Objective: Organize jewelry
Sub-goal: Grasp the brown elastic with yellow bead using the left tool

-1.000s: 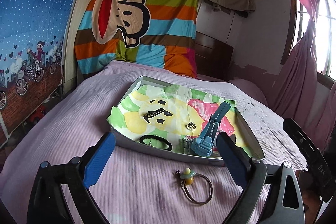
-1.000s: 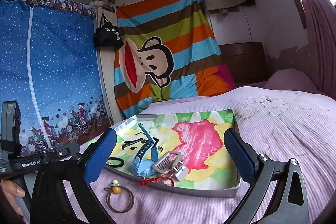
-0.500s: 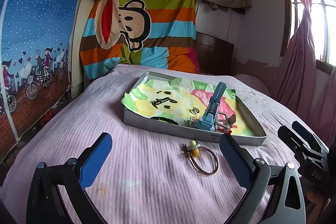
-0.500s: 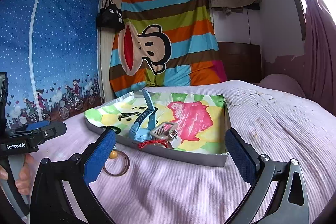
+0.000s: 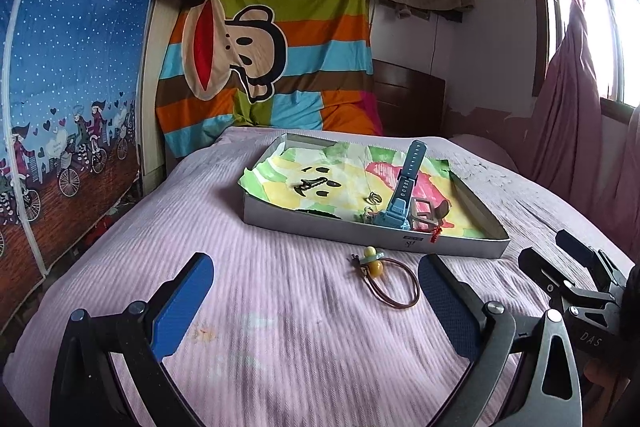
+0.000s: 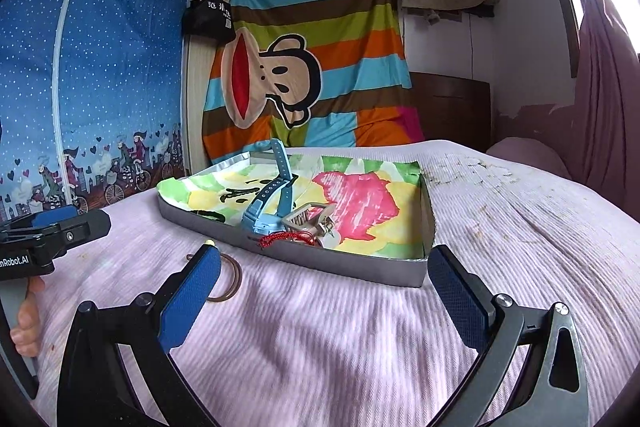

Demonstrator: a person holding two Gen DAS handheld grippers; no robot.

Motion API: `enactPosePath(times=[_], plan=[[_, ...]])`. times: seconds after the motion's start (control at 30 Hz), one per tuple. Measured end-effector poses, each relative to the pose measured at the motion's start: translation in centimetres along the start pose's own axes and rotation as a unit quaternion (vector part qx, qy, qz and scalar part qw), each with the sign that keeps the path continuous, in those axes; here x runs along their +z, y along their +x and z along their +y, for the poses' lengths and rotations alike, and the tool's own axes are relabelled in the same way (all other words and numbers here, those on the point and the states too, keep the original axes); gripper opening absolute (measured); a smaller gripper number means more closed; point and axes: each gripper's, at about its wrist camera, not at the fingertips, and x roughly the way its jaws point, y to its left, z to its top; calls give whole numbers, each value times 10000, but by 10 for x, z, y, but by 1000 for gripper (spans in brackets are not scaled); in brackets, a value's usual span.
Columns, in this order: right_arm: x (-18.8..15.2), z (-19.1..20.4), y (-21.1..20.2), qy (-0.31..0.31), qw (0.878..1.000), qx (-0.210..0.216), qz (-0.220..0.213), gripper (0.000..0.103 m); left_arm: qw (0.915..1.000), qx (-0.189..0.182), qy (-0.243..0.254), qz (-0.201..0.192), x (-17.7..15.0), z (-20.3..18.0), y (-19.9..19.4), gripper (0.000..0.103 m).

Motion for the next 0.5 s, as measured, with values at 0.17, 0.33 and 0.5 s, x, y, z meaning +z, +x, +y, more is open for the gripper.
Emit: enactPosePath(times=[0.17,0.33,0.5], plan=[[2,0,5,-53,9999,2,91,102,9995,4,12,311,0,0,11,103],[4,-1,18,-151,9995,25,283,102,9973,-124,10,720,0,1,30,100],[2,-3,35,-95,9981,156,584,101,9932,-343,21,1108,0,-3,47,85]])
